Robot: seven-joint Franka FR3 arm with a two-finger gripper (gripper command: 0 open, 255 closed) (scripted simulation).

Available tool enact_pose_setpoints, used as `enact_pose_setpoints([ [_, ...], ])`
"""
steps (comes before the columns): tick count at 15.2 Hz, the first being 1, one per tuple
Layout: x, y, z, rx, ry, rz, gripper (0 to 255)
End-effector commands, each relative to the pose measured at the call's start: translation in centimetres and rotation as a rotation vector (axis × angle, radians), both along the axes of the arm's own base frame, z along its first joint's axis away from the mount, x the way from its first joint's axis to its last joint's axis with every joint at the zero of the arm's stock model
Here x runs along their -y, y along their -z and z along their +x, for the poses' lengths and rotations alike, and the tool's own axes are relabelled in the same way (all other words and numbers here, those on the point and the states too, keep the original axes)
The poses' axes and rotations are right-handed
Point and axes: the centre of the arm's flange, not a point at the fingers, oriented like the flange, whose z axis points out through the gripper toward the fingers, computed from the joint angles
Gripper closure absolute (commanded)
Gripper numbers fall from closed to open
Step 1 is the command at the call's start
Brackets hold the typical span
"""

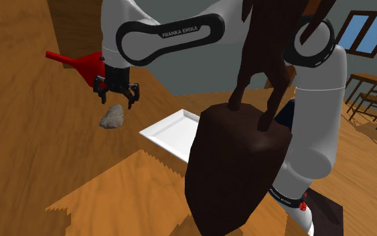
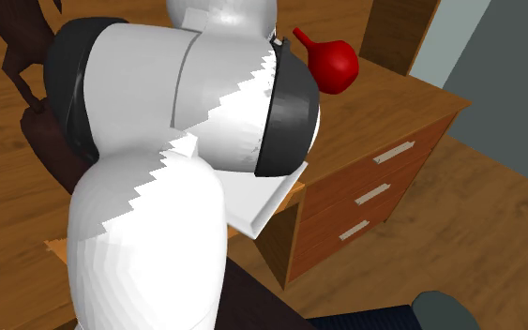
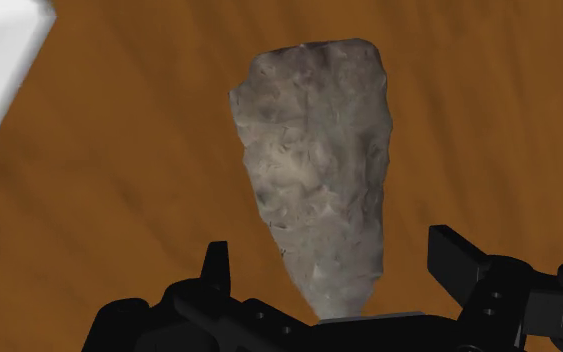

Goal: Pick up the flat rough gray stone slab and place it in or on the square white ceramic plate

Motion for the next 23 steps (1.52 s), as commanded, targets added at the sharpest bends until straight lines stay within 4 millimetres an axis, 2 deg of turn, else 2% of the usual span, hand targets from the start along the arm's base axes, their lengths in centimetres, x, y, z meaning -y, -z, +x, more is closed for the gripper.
enact_pose_setpoints([
  [1,-0.1,1.1,0.3,0.002,0.006,0.0,0],
  [6,-0.1,3.5,0.6,0.002,0.006,0.0,0],
  [14,-0.1,3.5,0.6,0.002,0.006,0.0,0],
  [15,-0.1,3.5,0.6,0.002,0.006,0.0,255],
  [23,-0.1,3.5,0.6,0.002,0.006,0.0,255],
])
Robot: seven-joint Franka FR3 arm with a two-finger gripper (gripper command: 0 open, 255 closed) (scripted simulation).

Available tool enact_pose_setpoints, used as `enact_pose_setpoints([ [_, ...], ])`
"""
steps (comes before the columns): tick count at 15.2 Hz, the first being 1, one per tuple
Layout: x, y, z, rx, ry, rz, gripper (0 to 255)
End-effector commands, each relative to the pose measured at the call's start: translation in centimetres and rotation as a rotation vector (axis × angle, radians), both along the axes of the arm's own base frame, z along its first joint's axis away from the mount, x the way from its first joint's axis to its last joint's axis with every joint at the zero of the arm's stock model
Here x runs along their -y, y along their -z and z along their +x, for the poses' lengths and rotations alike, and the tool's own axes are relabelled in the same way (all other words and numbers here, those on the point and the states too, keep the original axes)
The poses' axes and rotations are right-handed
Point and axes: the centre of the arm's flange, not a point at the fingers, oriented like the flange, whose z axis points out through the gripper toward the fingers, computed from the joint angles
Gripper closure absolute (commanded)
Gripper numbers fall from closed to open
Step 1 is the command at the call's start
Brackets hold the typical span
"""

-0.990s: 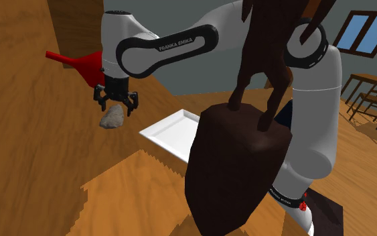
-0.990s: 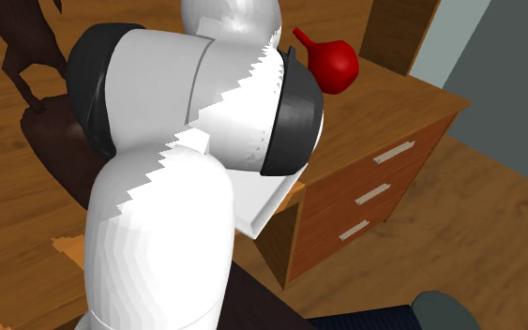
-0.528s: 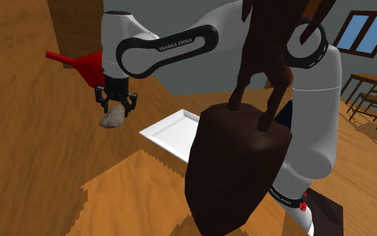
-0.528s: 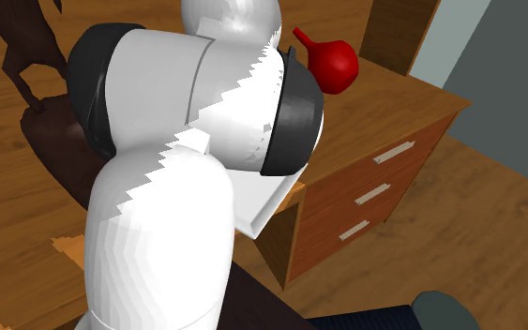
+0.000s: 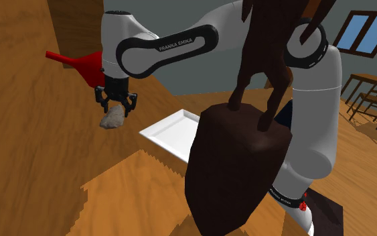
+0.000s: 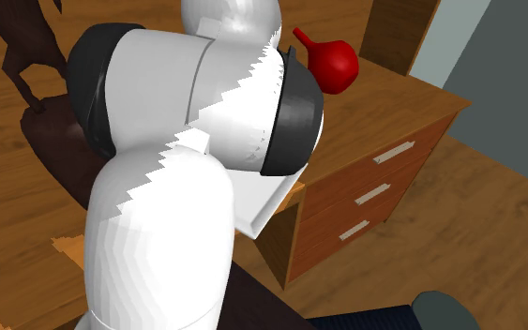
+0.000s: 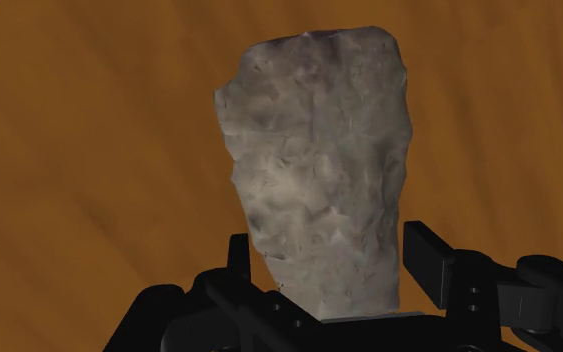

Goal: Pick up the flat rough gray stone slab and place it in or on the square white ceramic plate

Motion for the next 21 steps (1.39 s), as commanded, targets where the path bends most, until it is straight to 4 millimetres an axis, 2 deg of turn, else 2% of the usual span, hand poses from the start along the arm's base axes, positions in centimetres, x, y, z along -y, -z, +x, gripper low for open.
enact_pose_setpoints([
  [1,0.0,0.0,0.0,-0.001,0.0,0.0,255],
  [18,0.0,-8.9,0.0,-0.001,0.0,0.0,255],
  [19,0.0,-9.0,0.0,-0.001,0.0,0.0,255],
  [21,1.2,-9.0,-2.3,-0.001,0.0,0.0,255],
])
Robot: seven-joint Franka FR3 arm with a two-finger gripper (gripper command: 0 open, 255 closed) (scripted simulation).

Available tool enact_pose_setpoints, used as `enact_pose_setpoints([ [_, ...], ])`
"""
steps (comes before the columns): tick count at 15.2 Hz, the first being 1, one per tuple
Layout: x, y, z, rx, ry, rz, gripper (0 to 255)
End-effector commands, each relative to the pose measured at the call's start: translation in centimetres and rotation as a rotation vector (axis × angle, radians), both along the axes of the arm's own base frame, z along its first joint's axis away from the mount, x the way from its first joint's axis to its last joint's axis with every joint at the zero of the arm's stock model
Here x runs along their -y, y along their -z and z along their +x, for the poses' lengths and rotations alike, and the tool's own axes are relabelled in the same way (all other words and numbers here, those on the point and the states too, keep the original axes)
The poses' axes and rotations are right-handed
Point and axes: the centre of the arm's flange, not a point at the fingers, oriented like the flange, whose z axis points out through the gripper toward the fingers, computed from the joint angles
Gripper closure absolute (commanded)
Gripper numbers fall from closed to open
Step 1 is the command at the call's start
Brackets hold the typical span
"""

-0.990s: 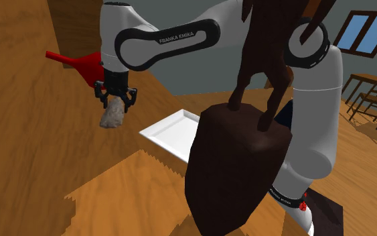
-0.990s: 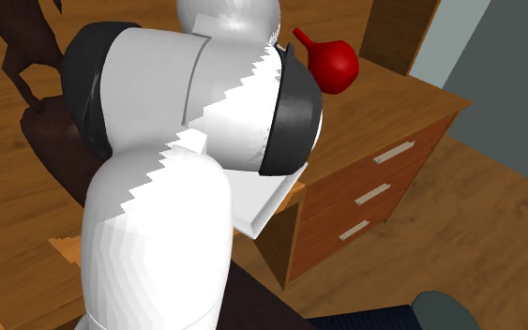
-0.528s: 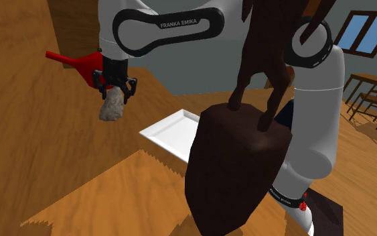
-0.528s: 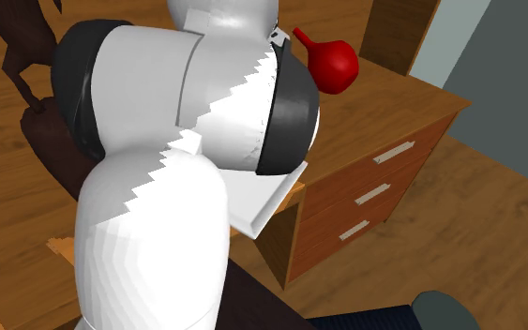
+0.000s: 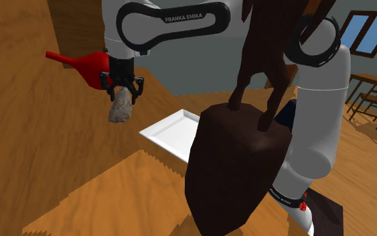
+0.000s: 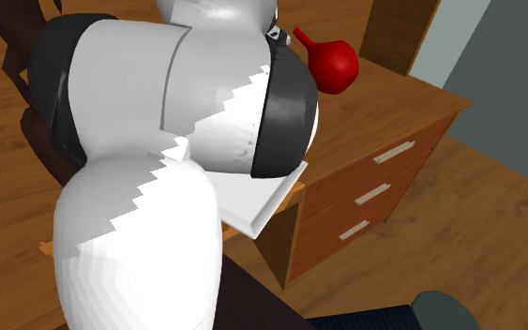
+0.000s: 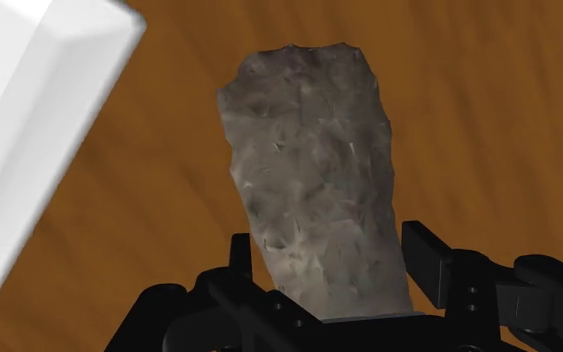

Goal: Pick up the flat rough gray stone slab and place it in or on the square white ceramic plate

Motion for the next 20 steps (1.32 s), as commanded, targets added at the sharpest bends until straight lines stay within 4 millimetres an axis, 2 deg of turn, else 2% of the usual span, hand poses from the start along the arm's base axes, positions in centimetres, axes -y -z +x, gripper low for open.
enact_pose_setpoints([
  [1,0.7,-2.9,-2.0,0.074,0.001,0.034,255],
  [20,12.4,-3.0,-24.6,0.074,0.001,0.034,255],
])
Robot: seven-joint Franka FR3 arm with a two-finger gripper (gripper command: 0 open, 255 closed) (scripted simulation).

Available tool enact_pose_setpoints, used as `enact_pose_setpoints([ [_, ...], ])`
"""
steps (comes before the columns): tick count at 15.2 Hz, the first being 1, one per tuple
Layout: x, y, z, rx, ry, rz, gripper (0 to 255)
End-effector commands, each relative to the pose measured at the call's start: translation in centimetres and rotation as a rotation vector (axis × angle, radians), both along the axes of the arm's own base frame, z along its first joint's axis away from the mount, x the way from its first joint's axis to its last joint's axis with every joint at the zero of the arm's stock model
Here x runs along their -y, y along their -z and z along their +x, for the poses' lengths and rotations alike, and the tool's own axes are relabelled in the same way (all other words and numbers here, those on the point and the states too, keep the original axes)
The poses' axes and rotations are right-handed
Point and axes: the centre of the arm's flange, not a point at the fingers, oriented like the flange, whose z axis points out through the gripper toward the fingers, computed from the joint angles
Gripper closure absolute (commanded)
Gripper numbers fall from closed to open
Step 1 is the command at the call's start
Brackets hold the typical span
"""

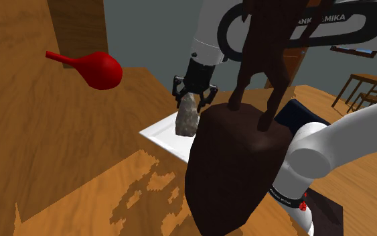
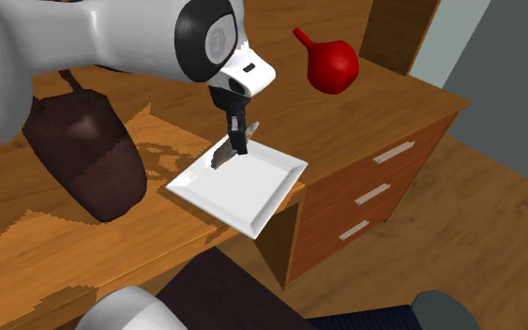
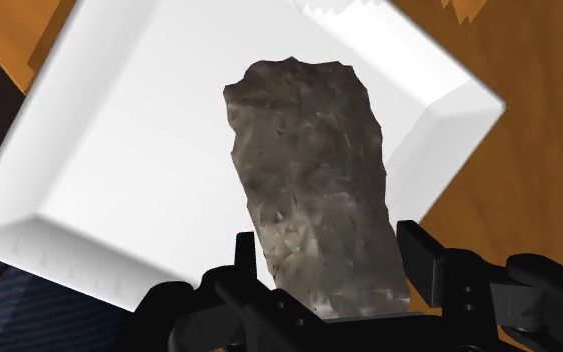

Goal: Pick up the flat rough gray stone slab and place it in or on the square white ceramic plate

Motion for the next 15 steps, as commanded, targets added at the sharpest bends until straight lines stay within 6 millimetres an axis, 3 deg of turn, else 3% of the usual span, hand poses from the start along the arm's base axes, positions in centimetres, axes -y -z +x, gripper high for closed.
enact_pose_setpoints([
  [1,0.7,0.7,-1.5,0.0,0.0,0.001,255],
  [13,0.7,7.2,-1.5,0.0,0.0,0.001,255],
  [15,0.7,7.2,-1.5,0.0,0.0,0.001,255],
])
